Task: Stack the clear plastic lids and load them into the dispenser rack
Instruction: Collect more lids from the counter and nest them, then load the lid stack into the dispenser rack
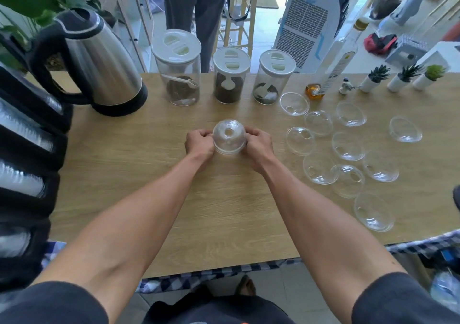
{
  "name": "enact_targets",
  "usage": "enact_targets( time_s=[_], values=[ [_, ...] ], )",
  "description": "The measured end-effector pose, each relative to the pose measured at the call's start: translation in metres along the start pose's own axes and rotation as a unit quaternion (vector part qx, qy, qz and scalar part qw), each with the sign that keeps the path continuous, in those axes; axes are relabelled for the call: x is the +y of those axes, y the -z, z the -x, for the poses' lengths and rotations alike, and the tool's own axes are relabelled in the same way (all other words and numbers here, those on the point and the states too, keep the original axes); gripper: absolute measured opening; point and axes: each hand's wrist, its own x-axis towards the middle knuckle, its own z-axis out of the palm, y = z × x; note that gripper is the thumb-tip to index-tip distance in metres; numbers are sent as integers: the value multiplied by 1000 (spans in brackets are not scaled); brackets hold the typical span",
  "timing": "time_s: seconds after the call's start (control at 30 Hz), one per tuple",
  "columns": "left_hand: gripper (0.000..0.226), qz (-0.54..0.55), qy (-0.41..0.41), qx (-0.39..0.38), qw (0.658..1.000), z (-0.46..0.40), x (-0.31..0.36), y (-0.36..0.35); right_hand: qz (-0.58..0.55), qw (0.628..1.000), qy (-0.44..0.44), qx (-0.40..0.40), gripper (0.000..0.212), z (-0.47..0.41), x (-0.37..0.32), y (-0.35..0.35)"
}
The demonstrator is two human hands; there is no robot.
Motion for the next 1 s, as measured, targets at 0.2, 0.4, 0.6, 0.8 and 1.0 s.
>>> enact_targets(
  time_s=[0.2, 0.4, 0.6, 0.8, 1.0],
  values=[
    [22, 36, -49, 23, 998, 15, -13, 20, -13, 995, 49, -81, 18, 18, 0, -4],
    [20, 90, -74, 116, 986, 69, -10, 56, -8, 983, 47, -177, 25, 48, -14, -22],
    [22, 148, -62, 197, 967, 133, -10, 113, 33, 964, 73, -254, 27, 93, -26, -54],
    [7, 172, -85, 258, 947, 203, 14, 202, -19, 946, 60, -319, 11, 162, -62, -102],
    [13, 168, -99, 292, 936, 258, 38, 296, -56, 919, 51, -388, 9, 234, -93, -158]
  ],
)
